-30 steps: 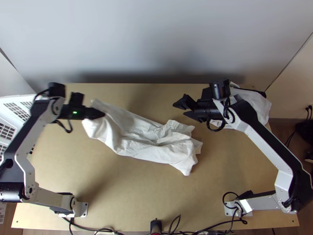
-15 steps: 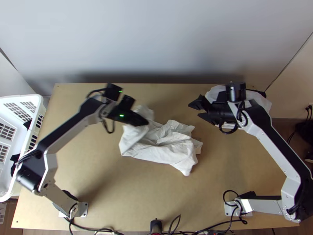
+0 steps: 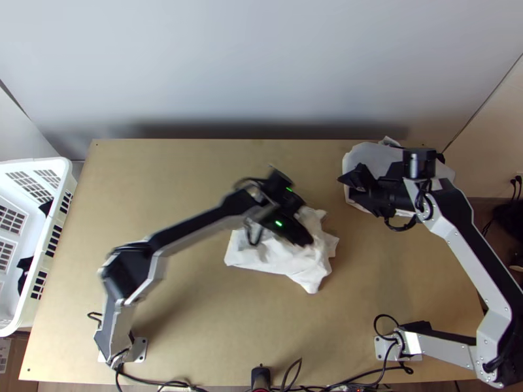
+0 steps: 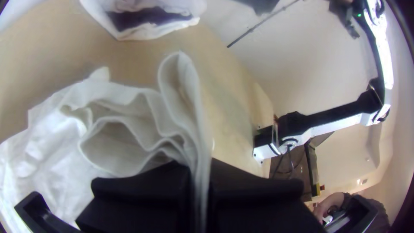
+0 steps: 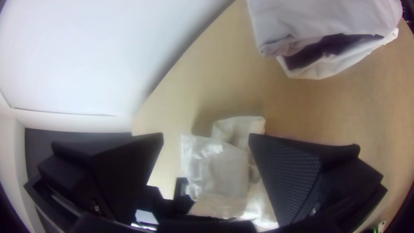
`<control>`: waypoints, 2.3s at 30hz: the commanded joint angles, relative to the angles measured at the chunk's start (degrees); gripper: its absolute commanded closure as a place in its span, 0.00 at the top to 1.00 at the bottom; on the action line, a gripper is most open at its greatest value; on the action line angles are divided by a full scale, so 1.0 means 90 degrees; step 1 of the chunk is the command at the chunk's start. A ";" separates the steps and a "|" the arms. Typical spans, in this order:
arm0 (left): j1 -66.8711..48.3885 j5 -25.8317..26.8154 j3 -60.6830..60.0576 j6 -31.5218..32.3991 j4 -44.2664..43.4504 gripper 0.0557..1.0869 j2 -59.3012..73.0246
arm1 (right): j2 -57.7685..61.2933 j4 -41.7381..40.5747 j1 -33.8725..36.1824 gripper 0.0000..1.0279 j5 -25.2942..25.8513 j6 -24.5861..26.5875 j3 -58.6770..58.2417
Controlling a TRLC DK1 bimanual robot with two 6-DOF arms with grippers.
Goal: Fold the t-shirt
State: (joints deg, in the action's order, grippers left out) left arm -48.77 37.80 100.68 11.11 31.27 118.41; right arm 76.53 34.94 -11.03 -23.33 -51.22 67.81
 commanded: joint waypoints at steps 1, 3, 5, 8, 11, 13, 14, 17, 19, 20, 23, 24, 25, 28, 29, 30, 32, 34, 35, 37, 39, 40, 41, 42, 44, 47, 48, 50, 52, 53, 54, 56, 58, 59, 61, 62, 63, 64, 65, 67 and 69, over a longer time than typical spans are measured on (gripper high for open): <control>-0.0870 -0.0245 0.0981 0.0298 -0.0066 0.29 0.1384 | -0.0242 0.0024 0.0141 0.89 0.0083 -0.0061 -0.0152; -0.0967 -0.0235 0.1186 0.0259 -0.0095 0.98 0.1589 | -0.0271 0.0034 0.0141 0.89 0.0083 -0.0061 -0.0103; -0.0967 -0.0235 0.1381 0.0357 -0.0076 0.95 0.1697 | -0.0310 0.0054 0.0171 0.90 0.0083 -0.0061 -0.0044; -0.0831 -0.0235 0.1391 0.0494 -0.0310 0.95 0.1375 | -0.0340 0.0063 0.0200 0.94 0.0102 -0.0051 0.0024; -0.0557 -0.0235 0.1401 0.0855 -0.0603 0.95 0.0867 | -0.0340 0.0054 0.0210 0.94 0.0122 -0.0022 0.0034; -0.0352 -0.0206 0.1401 0.1021 -0.0720 0.95 0.0554 | -0.0300 0.0054 0.0229 0.94 0.0132 -0.0012 0.0044; -0.0255 -0.0196 0.1411 0.1109 -0.0749 0.95 0.0427 | -0.0271 0.0054 0.0239 0.94 0.0122 -0.0022 0.0053; -0.0001 -0.0079 0.1411 0.1294 -0.0749 0.95 0.0125 | -0.0203 0.0024 0.0229 0.94 0.0122 -0.0051 0.0102; 0.0185 -0.0089 0.1401 0.1392 -0.0749 0.95 -0.0090 | -0.0183 0.0005 0.0200 0.94 0.0122 -0.0061 0.0112; 0.0292 -0.0089 0.1401 0.1431 -0.0740 0.95 -0.0188 | -0.0173 0.0005 0.0180 0.94 0.0112 -0.0070 0.0122; 0.0761 -0.0157 0.1284 0.1402 -0.0437 0.95 -0.0413 | -0.0066 0.0044 -0.0162 0.94 0.0112 -0.0236 0.0122; 0.0937 -0.0245 0.1166 0.1255 -0.0290 0.95 -0.0461 | 0.0002 0.0083 -0.0337 0.94 0.0083 -0.0324 0.0112; 0.1113 -0.0450 0.0971 0.1031 -0.0144 0.95 -0.0500 | 0.0090 0.0161 -0.0562 0.94 -0.0034 -0.0393 0.0092; 0.1601 -0.1056 0.0082 -0.0112 0.0276 0.95 -0.0705 | 0.0373 0.0376 -0.1187 0.93 -0.0445 -0.0529 -0.0035; 0.1757 -0.1212 -0.0347 -0.0502 0.0276 0.95 -0.0832 | 0.0471 0.0376 -0.1372 0.93 -0.0581 -0.0647 -0.0122; 0.1894 -0.1261 -0.0728 -0.0815 0.0276 0.95 -0.0959 | 0.0588 0.0376 -0.1558 0.93 -0.0767 -0.0754 -0.0220; 0.2128 -0.1378 -0.1441 -0.1245 0.0149 0.95 -0.1174 | 0.0813 0.0376 -0.1958 0.93 -0.0884 -0.0842 -0.0396; 0.2285 -0.1476 -0.1910 -0.1440 0.0090 0.95 -0.1291 | 0.1174 0.0376 -0.2163 0.93 -0.0923 -0.0842 -0.0542; 0.2343 -0.1524 -0.2105 -0.1547 0.0061 0.95 -0.1311 | 0.1389 0.0376 -0.2163 0.93 -0.1001 -0.0930 -0.0581; 0.2372 -0.1759 -0.2369 -0.1586 -0.0105 0.95 -0.1321 | 0.1780 0.0376 -0.1968 0.93 -0.1138 -0.0949 -0.0660; 0.2363 -0.1895 -0.2593 -0.1645 -0.0261 0.95 -0.1330 | 0.2102 0.0376 -0.1617 0.93 -0.1216 -0.0949 -0.0669; 0.2353 -0.1895 -0.2662 -0.1645 -0.0310 0.95 -0.1350 | 0.2248 0.0376 -0.1441 0.93 -0.1255 -0.0959 -0.0660; 0.2333 -0.1895 -0.2711 -0.1635 -0.0339 0.95 -0.1370 | 0.2405 0.0376 -0.1265 0.93 -0.1294 -0.1018 -0.0660; 0.2304 -0.1895 -0.2769 -0.1626 -0.0378 0.95 -0.1379 | 0.2571 0.0386 -0.1109 0.93 -0.1363 -0.1086 -0.0679; 0.2265 -0.1925 -0.2857 -0.1586 -0.0515 0.95 -0.1370 | 0.2903 0.0395 -0.0904 0.93 -0.1392 -0.1047 -0.0738; 0.2236 -0.1925 -0.2935 -0.1567 -0.0652 0.95 -0.1370 | 0.3459 0.0386 -0.0708 0.94 -0.1372 -0.0568 -0.0708; 0.2216 -0.1925 -0.2935 -0.1557 -0.0681 0.95 -0.1379 | 0.3547 0.0386 -0.0650 0.94 -0.1333 -0.0481 -0.0640; 0.2206 -0.1925 -0.2925 -0.1528 -0.0691 0.95 -0.1487 | 0.3313 0.0415 -0.0611 0.94 -0.1206 -0.0373 -0.0542; 0.2216 -0.1925 -0.2935 -0.1508 -0.0642 0.95 -0.1653 | 0.2639 0.0425 -0.0640 0.94 -0.1197 -0.0393 -0.0474; 0.2216 -0.1925 -0.2945 -0.1499 -0.0613 0.95 -0.1741 | 0.2327 0.0425 -0.0660 0.94 -0.1197 -0.0432 -0.0425; 0.2226 -0.1925 -0.2974 -0.1499 -0.0603 0.95 -0.1829 | 0.2053 0.0425 -0.0660 0.94 -0.1197 -0.0500 -0.0357; 0.2245 -0.1925 -0.3013 -0.1489 -0.0603 0.95 -0.1965 | 0.1672 0.0659 -0.0601 0.94 -0.1206 -0.0666 -0.0201; 0.2245 -0.1925 -0.3033 -0.1489 -0.0583 0.95 -0.2073 | 0.1438 0.1059 -0.0367 0.94 -0.1294 -0.0695 -0.0113; 0.2245 -0.1915 -0.3033 -0.1489 -0.0583 0.95 -0.2112 | 0.1330 0.1137 -0.0230 0.94 -0.1411 -0.0695 -0.0132; 0.2206 -0.1915 -0.3023 -0.1489 -0.0564 0.95 -0.2180 | 0.1164 0.1323 0.0073 0.94 -0.1636 -0.0686 -0.0259; 0.2177 -0.1915 -0.3023 -0.1489 -0.0554 0.95 -0.2209 | 0.1086 0.1391 0.0258 0.94 -0.1763 -0.0637 -0.0347; 0.2138 -0.1915 -0.3023 -0.1489 -0.0554 0.95 -0.2239 | 0.0989 0.1421 0.0424 0.94 -0.1851 -0.0549 -0.0445; 0.2119 -0.1915 -0.3023 -0.1489 -0.0554 0.95 -0.2258 | 0.0891 0.1421 0.0590 0.94 -0.1939 -0.0471 -0.0552; 0.2079 -0.1915 -0.3023 -0.1479 -0.0554 0.95 -0.2288 | 0.0842 0.1460 0.0756 0.94 -0.2075 -0.0373 -0.0660; 0.2031 -0.1915 -0.3023 -0.1469 -0.0554 0.95 -0.2356 | 0.0784 0.1636 0.1108 0.94 -0.2251 0.0144 -0.0845; 0.1953 -0.1915 -0.3023 -0.1440 -0.0564 0.95 -0.2375 | 0.0774 0.1909 0.1557 0.94 -0.2398 0.1023 -0.1099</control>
State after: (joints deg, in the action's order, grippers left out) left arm -29.74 20.49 73.65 -2.17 26.09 98.67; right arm 86.76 47.27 -6.85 -40.34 -53.63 62.59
